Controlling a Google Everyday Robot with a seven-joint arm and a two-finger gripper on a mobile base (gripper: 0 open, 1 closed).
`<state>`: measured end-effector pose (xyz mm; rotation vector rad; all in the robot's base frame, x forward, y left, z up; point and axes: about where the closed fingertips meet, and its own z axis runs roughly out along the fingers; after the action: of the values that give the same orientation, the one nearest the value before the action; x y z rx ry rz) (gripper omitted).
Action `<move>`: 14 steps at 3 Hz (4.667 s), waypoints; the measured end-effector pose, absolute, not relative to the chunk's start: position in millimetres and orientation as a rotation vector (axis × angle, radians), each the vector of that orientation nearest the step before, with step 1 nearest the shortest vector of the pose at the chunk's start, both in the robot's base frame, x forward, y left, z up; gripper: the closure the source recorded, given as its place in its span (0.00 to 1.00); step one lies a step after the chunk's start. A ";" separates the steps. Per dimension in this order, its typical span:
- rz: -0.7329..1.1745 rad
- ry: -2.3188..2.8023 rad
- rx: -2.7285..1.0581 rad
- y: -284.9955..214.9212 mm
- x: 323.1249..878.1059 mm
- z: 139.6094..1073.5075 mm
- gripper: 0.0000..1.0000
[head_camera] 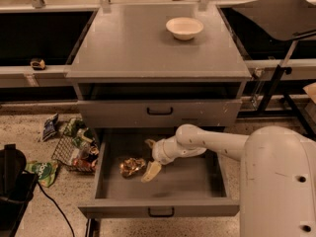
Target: Pick orange can from middle drawer and place on counter
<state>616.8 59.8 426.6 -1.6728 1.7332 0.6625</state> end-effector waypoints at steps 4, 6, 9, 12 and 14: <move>0.692 1.754 -1.905 117.1 616.0 390.2 0.18; 0.750 1.728 -1.916 127.7 618.4 368.5 0.65; 0.603 1.477 -1.780 97.8 599.4 462.6 1.00; 0.578 1.350 -1.681 57.6 590.2 515.9 1.00; 0.354 1.068 -1.740 41.3 534.2 640.5 1.00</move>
Offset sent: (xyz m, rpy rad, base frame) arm 0.0057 0.0510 -0.0312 -0.2023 0.0714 0.1189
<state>534.2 41.3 640.5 -1.7404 1.0679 0.3544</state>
